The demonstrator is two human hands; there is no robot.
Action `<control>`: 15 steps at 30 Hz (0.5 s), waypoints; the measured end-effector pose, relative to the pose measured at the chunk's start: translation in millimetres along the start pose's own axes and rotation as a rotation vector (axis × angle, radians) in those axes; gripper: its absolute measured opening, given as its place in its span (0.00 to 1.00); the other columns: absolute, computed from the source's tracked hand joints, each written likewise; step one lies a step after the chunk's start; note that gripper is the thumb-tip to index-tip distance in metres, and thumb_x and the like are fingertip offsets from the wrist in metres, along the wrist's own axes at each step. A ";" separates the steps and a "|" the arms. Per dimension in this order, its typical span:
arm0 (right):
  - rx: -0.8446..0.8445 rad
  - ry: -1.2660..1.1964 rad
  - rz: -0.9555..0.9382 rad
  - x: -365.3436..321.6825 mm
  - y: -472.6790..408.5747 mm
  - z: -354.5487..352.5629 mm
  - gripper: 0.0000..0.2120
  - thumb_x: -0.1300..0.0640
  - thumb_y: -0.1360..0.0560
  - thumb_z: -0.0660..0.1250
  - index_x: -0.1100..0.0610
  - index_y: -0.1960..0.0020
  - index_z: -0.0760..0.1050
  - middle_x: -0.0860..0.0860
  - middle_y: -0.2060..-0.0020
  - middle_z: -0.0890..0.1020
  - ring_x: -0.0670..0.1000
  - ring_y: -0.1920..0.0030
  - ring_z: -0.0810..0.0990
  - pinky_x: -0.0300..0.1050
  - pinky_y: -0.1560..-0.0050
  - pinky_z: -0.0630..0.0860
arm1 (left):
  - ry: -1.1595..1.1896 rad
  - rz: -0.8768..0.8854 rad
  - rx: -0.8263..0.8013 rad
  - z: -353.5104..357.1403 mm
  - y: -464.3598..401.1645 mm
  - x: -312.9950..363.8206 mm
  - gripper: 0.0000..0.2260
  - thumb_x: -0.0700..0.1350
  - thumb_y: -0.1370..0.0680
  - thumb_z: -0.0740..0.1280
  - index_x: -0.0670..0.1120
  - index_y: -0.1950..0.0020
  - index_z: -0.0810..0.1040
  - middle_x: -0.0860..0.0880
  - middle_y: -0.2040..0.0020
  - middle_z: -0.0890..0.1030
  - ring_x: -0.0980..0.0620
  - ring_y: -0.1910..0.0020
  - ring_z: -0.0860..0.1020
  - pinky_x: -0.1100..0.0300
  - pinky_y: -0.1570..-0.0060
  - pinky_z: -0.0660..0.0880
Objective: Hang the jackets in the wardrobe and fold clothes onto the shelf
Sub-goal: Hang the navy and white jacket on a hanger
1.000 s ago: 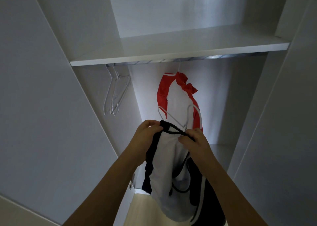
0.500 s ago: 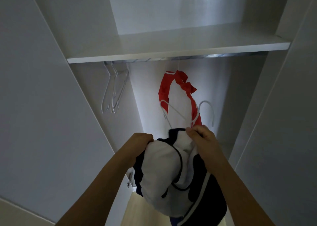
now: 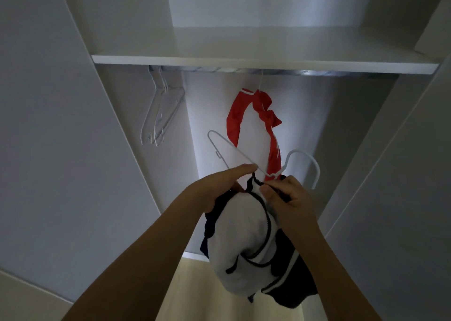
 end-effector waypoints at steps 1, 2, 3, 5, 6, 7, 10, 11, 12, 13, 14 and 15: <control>0.001 0.013 0.010 1.5 1.4 -0.6 0.13 0.57 0.25 0.71 0.37 0.57 0.80 0.43 0.61 0.75 0.40 0.59 0.77 0.26 0.55 0.71 | -0.009 -0.001 -0.003 2.0 -2.2 1.6 0.31 0.68 0.33 0.71 0.41 0.48 0.83 0.42 0.54 0.86 0.44 0.56 0.84 0.56 0.61 0.80; 0.001 0.029 0.022 3.3 2.9 -1.3 0.13 0.57 0.26 0.71 0.38 0.57 0.80 0.43 0.62 0.75 0.40 0.59 0.76 0.25 0.56 0.70 | -0.011 0.011 0.002 4.3 -3.9 2.7 0.25 0.63 0.31 0.71 0.41 0.51 0.83 0.43 0.56 0.85 0.45 0.58 0.83 0.56 0.61 0.79; -0.003 0.042 0.038 5.3 4.5 -2.0 0.12 0.57 0.26 0.71 0.38 0.58 0.80 0.43 0.62 0.74 0.39 0.59 0.76 0.25 0.56 0.70 | -0.009 0.033 0.018 7.0 -5.2 4.0 0.19 0.57 0.29 0.71 0.41 0.54 0.83 0.43 0.57 0.85 0.46 0.60 0.82 0.56 0.62 0.79; -0.007 0.030 0.083 9.9 8.4 -3.3 0.09 0.56 0.26 0.71 0.41 0.57 0.82 0.43 0.62 0.73 0.40 0.60 0.75 0.27 0.56 0.70 | -0.059 0.112 0.086 11.5 -5.7 6.7 0.09 0.48 0.26 0.70 0.41 0.57 0.82 0.42 0.58 0.83 0.46 0.60 0.81 0.56 0.60 0.80; 0.008 -0.004 0.113 12.0 9.9 -5.5 0.08 0.56 0.25 0.70 0.42 0.57 0.82 0.44 0.62 0.73 0.40 0.60 0.76 0.28 0.55 0.71 | -0.137 0.179 0.125 12.1 -4.2 8.6 0.07 0.45 0.25 0.70 0.41 0.57 0.81 0.42 0.57 0.82 0.47 0.59 0.80 0.58 0.60 0.80; 0.037 -0.049 0.148 14.2 10.9 -9.5 0.08 0.55 0.24 0.68 0.42 0.56 0.82 0.45 0.60 0.75 0.40 0.59 0.76 0.29 0.55 0.71 | -0.240 0.270 0.147 11.5 -0.9 10.9 0.06 0.43 0.24 0.69 0.40 0.57 0.81 0.44 0.57 0.82 0.50 0.59 0.80 0.60 0.60 0.79; 0.097 -0.189 0.260 21.2 5.0 -25.8 0.11 0.58 0.20 0.63 0.44 0.47 0.81 0.46 0.55 0.77 0.35 0.58 0.77 0.25 0.56 0.71 | -0.680 0.610 0.092 3.4 22.6 22.9 0.08 0.42 0.19 0.64 0.44 0.58 0.79 0.58 0.62 0.79 0.63 0.63 0.76 0.70 0.60 0.71; 0.080 -0.227 0.294 22.0 1.4 -29.2 0.13 0.59 0.20 0.63 0.46 0.42 0.80 0.45 0.56 0.76 0.34 0.58 0.77 0.25 0.56 0.71 | -0.887 0.694 0.070 2.1 31.6 28.0 0.09 0.43 0.18 0.62 0.48 0.57 0.77 0.62 0.63 0.76 0.64 0.63 0.74 0.73 0.59 0.66; 0.044 -0.261 0.313 21.5 -0.3 -32.0 0.15 0.60 0.20 0.62 0.46 0.39 0.80 0.46 0.56 0.75 0.34 0.58 0.77 0.27 0.55 0.72 | -1.078 0.765 0.055 3.6 39.6 32.9 0.07 0.44 0.17 0.61 0.50 0.54 0.76 0.64 0.63 0.73 0.64 0.61 0.73 0.74 0.58 0.64; -0.002 -0.293 0.321 20.1 -1.7 -32.1 0.16 0.61 0.20 0.63 0.45 0.37 0.79 0.48 0.55 0.74 0.36 0.55 0.77 0.30 0.52 0.73 | -1.222 0.839 0.045 6.1 45.3 38.1 0.06 0.44 0.17 0.60 0.50 0.49 0.77 0.64 0.61 0.71 0.62 0.60 0.72 0.74 0.57 0.63; -0.049 -0.327 0.326 17.8 -2.5 -29.7 0.18 0.62 0.20 0.63 0.44 0.38 0.79 0.52 0.52 0.74 0.40 0.50 0.78 0.34 0.46 0.74 | -1.311 0.908 0.047 8.8 50.4 43.0 0.07 0.44 0.17 0.60 0.50 0.46 0.78 0.63 0.60 0.70 0.61 0.59 0.71 0.73 0.56 0.62; -0.090 -0.360 0.329 14.3 -2.5 -25.8 0.19 0.63 0.22 0.64 0.43 0.38 0.79 0.54 0.48 0.73 0.46 0.46 0.77 0.36 0.41 0.73 | -1.352 0.961 0.059 11.7 55.1 47.8 0.07 0.45 0.17 0.61 0.50 0.44 0.78 0.62 0.60 0.71 0.61 0.59 0.71 0.72 0.57 0.62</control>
Point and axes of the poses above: each hand's wrist, its own y-axis away from the middle knuckle, its own z-axis out of the palm, x = y × z, the point moved 1 cm from there along -y, towards the middle knuckle
